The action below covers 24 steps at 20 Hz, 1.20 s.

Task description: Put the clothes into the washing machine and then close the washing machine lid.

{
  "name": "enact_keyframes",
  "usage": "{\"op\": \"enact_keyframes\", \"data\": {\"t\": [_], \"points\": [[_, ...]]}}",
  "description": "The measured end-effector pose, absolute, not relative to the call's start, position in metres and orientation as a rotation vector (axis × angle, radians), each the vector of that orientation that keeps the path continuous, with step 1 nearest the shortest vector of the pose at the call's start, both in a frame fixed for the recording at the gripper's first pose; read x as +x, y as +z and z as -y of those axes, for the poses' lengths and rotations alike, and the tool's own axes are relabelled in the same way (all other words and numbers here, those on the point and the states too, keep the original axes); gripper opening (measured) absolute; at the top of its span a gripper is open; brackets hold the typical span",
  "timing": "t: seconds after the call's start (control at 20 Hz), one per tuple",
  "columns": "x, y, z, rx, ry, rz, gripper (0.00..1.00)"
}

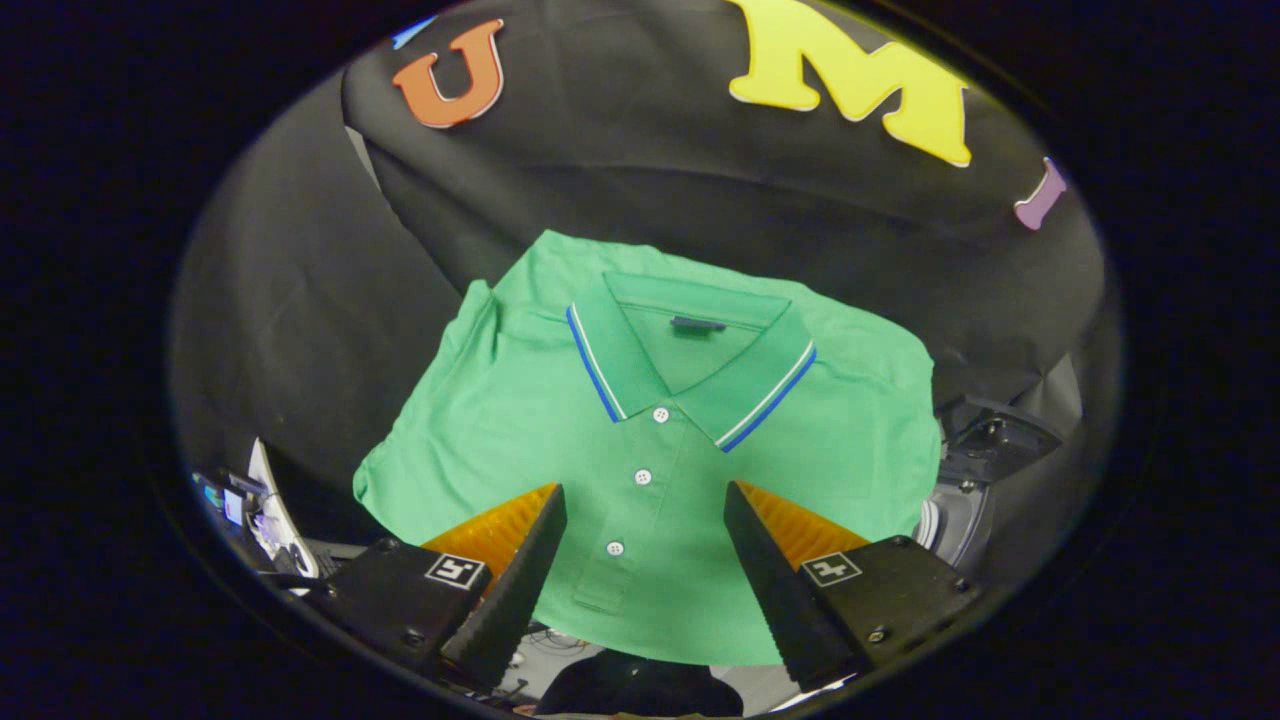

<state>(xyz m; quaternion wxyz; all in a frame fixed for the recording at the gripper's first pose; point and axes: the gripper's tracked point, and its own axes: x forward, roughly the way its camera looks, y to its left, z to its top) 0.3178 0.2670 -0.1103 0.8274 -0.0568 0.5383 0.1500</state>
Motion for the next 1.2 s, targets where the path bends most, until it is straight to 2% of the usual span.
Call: {"op": "enact_keyframes", "data": {"t": [0.35, 0.45, 0.85, 1.05, 1.2], "points": [[0.314, -0.126, -0.277, -0.140, 0.297, -1.295, 0.98], [0.307, -0.129, -0.274, -0.128, 0.252, -1.350, 0.98], [0.312, -0.134, -0.272, -0.175, 0.208, -1.402, 0.94], [0.313, -0.132, -0.266, -0.185, 0.228, -1.388, 0.83], [0.318, -0.132, -0.262, -0.163, 0.216, -1.384, 0.57]]}}
